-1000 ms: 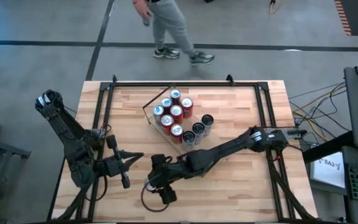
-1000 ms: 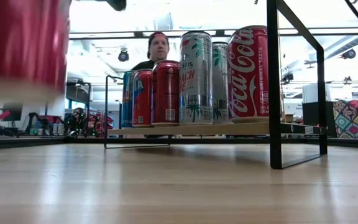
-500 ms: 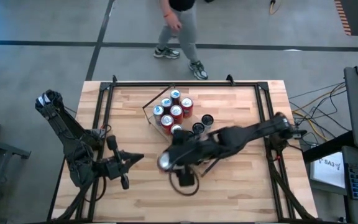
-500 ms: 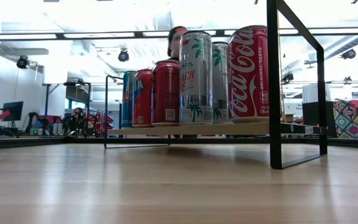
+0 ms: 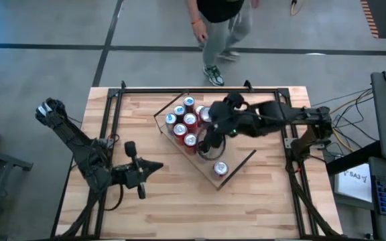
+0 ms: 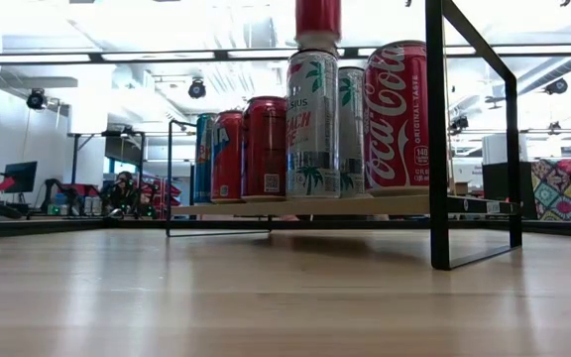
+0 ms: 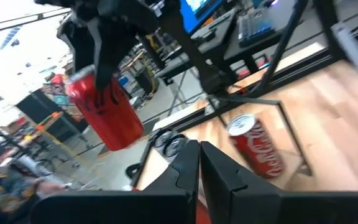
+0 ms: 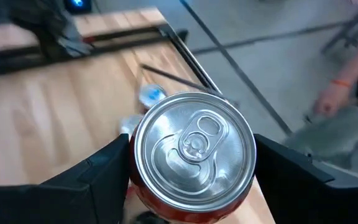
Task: Place canned beverage on shelf
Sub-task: Put the red soda can on the shelf aligned with the red soda can on the shelf
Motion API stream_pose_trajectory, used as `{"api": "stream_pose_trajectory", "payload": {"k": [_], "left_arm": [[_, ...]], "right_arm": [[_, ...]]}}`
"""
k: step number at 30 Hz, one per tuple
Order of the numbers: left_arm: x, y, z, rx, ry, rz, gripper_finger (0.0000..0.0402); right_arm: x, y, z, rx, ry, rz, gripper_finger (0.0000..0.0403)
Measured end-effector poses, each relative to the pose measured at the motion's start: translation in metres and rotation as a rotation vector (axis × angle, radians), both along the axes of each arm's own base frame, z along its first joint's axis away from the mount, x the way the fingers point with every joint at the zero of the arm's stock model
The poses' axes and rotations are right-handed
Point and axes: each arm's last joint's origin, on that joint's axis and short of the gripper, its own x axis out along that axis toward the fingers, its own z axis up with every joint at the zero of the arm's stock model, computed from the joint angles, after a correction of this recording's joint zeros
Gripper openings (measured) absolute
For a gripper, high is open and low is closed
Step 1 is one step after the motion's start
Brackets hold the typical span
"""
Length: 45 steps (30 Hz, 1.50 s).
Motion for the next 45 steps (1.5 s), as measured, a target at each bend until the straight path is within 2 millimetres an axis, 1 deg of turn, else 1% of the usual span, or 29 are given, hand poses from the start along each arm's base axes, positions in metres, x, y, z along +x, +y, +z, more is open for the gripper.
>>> {"api": "stream_pose_trajectory", "payload": {"k": [4,8,11,14,18,22,24,28,32,35,39,42,45], "left_arm": [[0.007,0.008,0.000,0.038,0.012,0.037,0.0000],[0.009,0.012,0.000,0.085,0.027,0.049,0.0000],[0.010,0.015,0.000,0.105,0.044,0.007,0.0000],[0.009,0.018,0.001,0.110,0.051,-0.066,0.0000],[0.004,0.028,-0.001,0.101,0.052,-0.145,0.0000],[0.002,0.040,0.000,0.092,0.042,-0.139,0.0000],[0.001,0.047,0.000,0.096,0.036,-0.131,0.0000],[0.000,0.060,-0.003,0.084,0.032,-0.150,0.0000],[-0.002,0.072,-0.007,0.068,0.020,-0.166,0.0000],[-0.003,0.080,-0.013,0.065,0.003,-0.147,0.0000],[-0.006,0.087,-0.017,0.068,-0.009,-0.127,0.0000],[-0.009,0.091,-0.018,0.059,-0.034,-0.145,0.0000],[-0.013,0.094,-0.020,0.057,-0.042,-0.137,0.0000]], "right_arm": [[-0.002,-0.025,-0.008,0.001,0.054,-0.065,0.0285],[-0.002,-0.040,-0.019,-0.004,0.099,-0.094,0.0284],[-0.006,-0.047,-0.027,0.012,0.131,-0.096,0.0285],[-0.015,-0.058,-0.031,0.052,0.137,-0.097,0.0286],[-0.027,-0.069,-0.035,0.081,0.087,-0.098,0.0283],[-0.043,-0.079,-0.042,0.120,0.045,-0.075,0.0287],[-0.050,-0.085,-0.045,0.131,-0.010,-0.082,0.0287],[-0.057,-0.095,-0.057,0.170,-0.089,-0.092,0.0286],[-0.058,-0.101,-0.075,0.196,-0.088,-0.097,0.0288],[-0.054,-0.102,-0.085,0.202,-0.107,-0.096,0.0288],[-0.052,-0.102,-0.100,0.219,-0.088,-0.107,0.0288],[-0.052,-0.102,-0.107,0.241,-0.089,-0.123,0.0289],[-0.051,-0.103,-0.110,0.254,-0.106,-0.138,0.0289]]}}
